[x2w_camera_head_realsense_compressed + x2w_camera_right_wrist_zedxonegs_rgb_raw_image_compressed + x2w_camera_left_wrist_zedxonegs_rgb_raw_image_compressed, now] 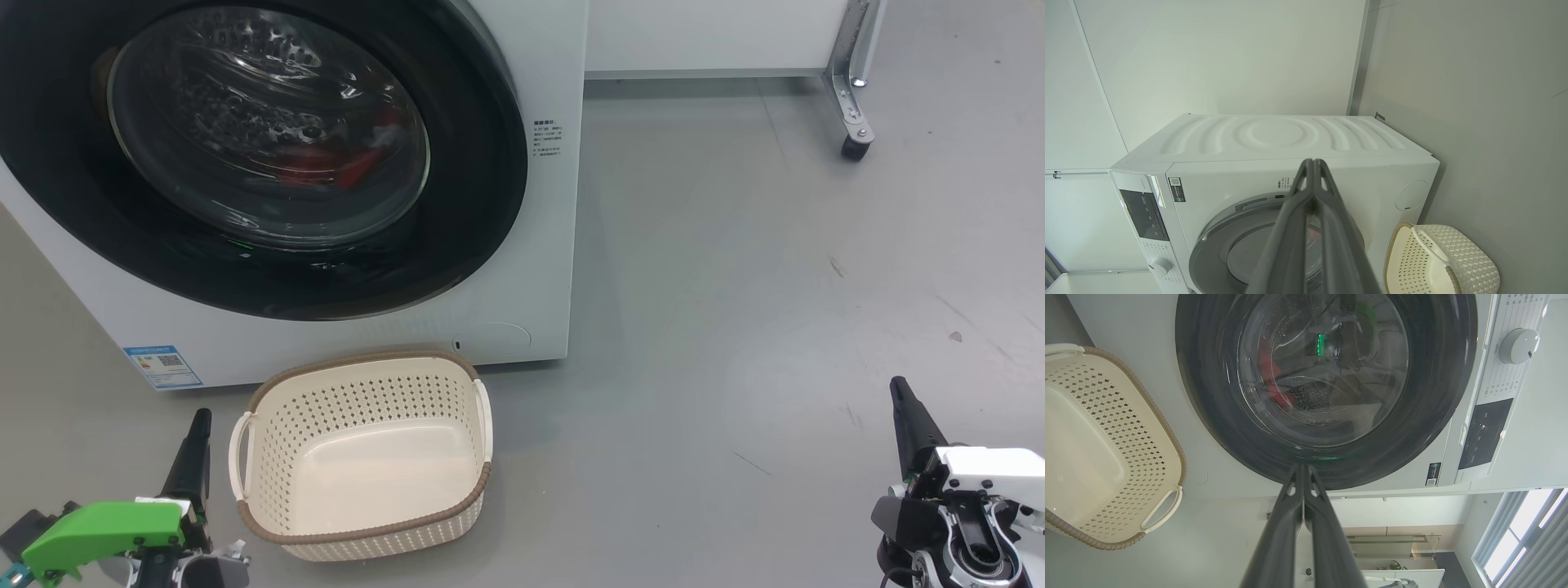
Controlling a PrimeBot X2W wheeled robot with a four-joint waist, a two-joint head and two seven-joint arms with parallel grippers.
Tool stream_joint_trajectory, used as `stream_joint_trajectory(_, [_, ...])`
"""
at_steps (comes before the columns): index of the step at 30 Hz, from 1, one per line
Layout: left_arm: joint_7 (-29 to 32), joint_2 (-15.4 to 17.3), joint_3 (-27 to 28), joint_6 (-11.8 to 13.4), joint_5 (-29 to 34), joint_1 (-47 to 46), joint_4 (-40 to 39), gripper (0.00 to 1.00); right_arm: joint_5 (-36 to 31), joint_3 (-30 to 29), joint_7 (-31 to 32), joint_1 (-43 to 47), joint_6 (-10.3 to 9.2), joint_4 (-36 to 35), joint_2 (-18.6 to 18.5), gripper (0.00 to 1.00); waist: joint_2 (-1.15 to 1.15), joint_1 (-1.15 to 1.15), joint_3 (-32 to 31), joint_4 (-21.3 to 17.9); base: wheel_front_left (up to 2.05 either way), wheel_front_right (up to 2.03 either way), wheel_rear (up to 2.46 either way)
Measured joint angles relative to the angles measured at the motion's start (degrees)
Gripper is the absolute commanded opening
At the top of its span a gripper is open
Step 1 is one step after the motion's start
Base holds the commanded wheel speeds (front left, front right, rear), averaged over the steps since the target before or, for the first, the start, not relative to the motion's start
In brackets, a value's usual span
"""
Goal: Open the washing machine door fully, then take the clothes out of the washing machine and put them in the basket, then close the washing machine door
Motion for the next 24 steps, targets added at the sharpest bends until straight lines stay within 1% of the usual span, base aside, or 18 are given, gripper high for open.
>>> stream_joint_trajectory(24, [0.00,0.00,0.00,0.00,-0.01,0.00,0.00,0.00,0.00,0.00,-0.01,0.00,0.00,0.00,0.00,0.00,0.00,0.00,0.00,0.00,0.00,0.00,0.00])
